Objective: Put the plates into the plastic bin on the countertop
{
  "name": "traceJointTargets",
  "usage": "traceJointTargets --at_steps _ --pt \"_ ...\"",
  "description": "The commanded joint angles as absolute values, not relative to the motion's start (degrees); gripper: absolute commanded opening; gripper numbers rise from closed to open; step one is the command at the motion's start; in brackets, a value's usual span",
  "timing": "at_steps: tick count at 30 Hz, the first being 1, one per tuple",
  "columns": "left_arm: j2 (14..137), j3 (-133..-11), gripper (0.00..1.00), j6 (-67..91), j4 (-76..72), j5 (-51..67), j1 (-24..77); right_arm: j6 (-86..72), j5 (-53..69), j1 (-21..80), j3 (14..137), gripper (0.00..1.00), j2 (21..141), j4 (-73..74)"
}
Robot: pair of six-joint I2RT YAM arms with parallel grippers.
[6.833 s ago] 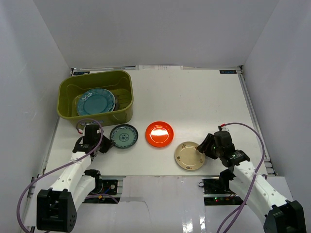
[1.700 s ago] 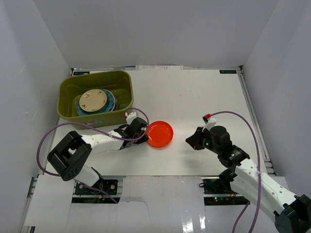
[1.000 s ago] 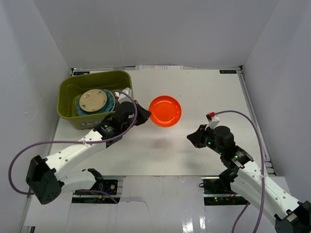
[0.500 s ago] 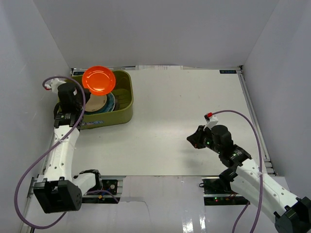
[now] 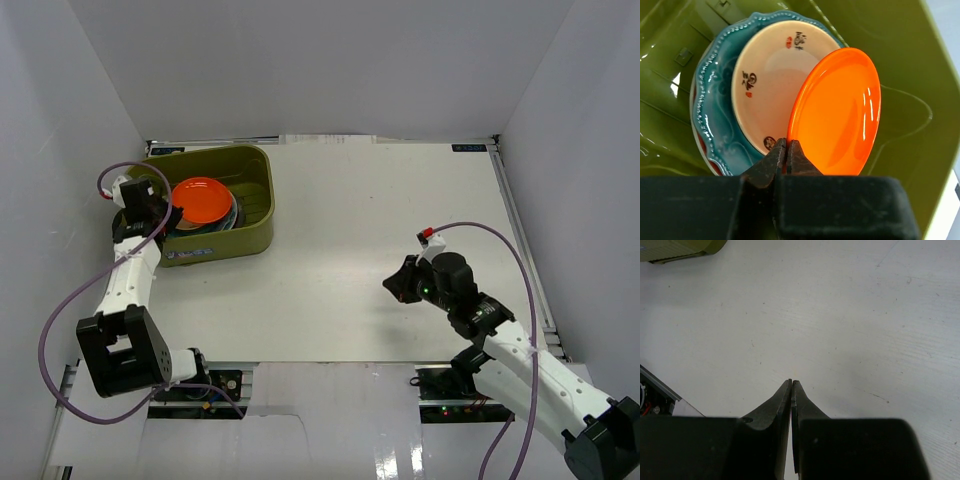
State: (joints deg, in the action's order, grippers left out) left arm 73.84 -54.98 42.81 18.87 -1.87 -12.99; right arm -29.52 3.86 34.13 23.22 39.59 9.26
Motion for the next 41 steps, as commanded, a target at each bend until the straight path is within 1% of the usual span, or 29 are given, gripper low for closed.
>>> traceJointTargets --at_steps 1,2,3,4,5,6,9,10,13,14,16,17,18,19,21,22,23,24,25,27,29,31,34,37,41 --pt "74.5 -56.5 0.12 41.6 17.3 -2.2 -13.2 -28.6 4.1 34.0 26.6 0.08 39.4 7.5" --pt "74.9 -56.9 0.17 41.4 17.6 -2.0 -13.1 -28.6 4.0 34.0 26.7 0.08 39.4 7.5" --pt "75.1 -57.5 0.26 41.2 17.9 -1.9 -13.2 -28.7 3.7 33.9 26.8 0.08 39.5 7.6" --pt "75.0 -57.6 0.30 41.2 18.3 -1.5 -13.1 -28.7 3.5 33.9 27.0 0.08 39.6 7.7" --pt "74.5 -57.7 0.39 41.2 18.3 -1.3 -13.2 -28.7 3.4 33.9 27.2 0.08 39.7 7.7" --pt "74.1 -57.9 0.59 41.2 18.4 -1.1 -13.1 -28.5 3.2 34.0 27.8 0.08 40.0 8.1" --pt "71.8 -58.4 0.92 40.6 18.4 -0.4 -13.1 -28.0 2.6 33.9 29.2 0.09 40.5 8.9" --pt "70.7 -59.1 0.98 40.0 18.6 -0.1 -13.1 -27.6 2.4 33.9 30.3 0.09 40.6 9.1" --pt "66.9 -60.0 0.98 39.6 19.0 2.8 -13.1 -27.1 1.3 33.9 32.6 0.14 40.9 9.8" --pt "65.8 -60.4 0.98 39.4 18.9 4.4 -13.1 -27.0 0.8 34.0 33.3 0.18 41.0 10.1" --pt "63.8 -61.3 0.98 39.1 18.7 7.2 -13.1 -26.0 0.4 33.9 35.8 0.23 40.9 11.1" --pt "61.6 -61.4 0.98 39.0 18.4 11.1 -13.0 -25.5 -2.0 34.0 36.6 0.33 40.8 11.5" --pt "60.5 -61.5 0.98 39.0 17.8 13.4 -12.8 -25.0 -2.8 34.0 37.6 0.39 40.7 11.9" --pt "59.3 -61.2 0.98 39.4 17.4 15.5 -12.3 -23.8 -3.4 33.9 39.5 0.50 40.5 12.4" --pt "55.6 -60.7 0.98 39.2 16.8 19.9 -9.8 -23.0 -6.3 33.9 41.5 0.61 39.6 12.7" --pt "54.7 -60.5 0.98 39.0 16.7 21.0 -8.6 -22.6 -7.4 34.0 42.5 0.75 39.0 13.2" --pt "53.4 -59.7 0.98 38.9 16.5 22.1 -7.5 -21.9 -10.3 33.9 44.5 0.83 37.8 13.4" --pt "52.8 -59.1 0.98 38.7 14.8 25.2 -4.3 -21.7 -12.2 33.9 45.4 0.93 37.1 13.7" --pt "52.5 -57.8 0.98 37.4 13.5 27.4 -2.5 -21.2 -16.2 34.0 47.2 0.90 36.3 14.1" --pt "51.2 -56.9 0.98 36.9 10.1 34.1 2.2 -20.1 -20.1 34.0 48.8 0.90 33.8 14.4" --pt "50.4 -56.3 0.98 36.7 9.1 37.6 3.7 -18.8 -24.7 33.9 49.9 0.90 31.5 14.4" --pt "48.6 -55.7 0.98 35.5 9.0 41.5 4.7 -17.2 -26.6 33.9 49.7 0.90 29.8 13.3" --pt "46.3 -54.6 0.98 33.5 10.7 42.7 6.0 -17.0 -28.7 33.9 47.9 0.90 27.6 12.9" --pt "44.4 -52.4 0.98 32.3 11.4 42.4 6.6 -18.1 -27.8 34.0 46.9 0.90 27.0 13.0" --pt "45.2 -54.1 0.98 32.1 11.5 40.6 6.8 -15.6 -26.1 33.9 50.0 0.90 29.3 12.4"
